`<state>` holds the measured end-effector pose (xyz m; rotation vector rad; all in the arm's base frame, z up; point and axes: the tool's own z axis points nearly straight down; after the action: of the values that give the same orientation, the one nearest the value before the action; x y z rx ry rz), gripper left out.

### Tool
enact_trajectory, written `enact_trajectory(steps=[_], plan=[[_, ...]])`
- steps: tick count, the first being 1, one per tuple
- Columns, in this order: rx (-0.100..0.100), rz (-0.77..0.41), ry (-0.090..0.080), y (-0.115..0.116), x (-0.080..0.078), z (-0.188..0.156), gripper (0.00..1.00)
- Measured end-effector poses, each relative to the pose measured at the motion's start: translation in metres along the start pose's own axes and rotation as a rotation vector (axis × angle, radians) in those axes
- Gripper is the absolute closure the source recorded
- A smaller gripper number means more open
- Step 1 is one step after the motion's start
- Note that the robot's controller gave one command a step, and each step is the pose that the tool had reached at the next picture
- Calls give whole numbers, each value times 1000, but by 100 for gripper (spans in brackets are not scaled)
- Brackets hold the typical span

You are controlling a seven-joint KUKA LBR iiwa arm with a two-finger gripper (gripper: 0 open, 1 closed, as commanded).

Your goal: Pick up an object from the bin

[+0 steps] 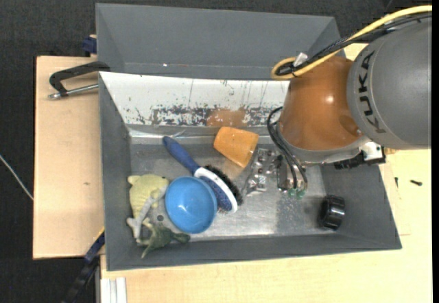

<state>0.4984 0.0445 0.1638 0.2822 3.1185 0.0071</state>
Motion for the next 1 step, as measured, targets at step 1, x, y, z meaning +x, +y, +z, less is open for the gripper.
enact_trajectory(steps=[1], plan=[[5,-181,13,10,1,79,100]])
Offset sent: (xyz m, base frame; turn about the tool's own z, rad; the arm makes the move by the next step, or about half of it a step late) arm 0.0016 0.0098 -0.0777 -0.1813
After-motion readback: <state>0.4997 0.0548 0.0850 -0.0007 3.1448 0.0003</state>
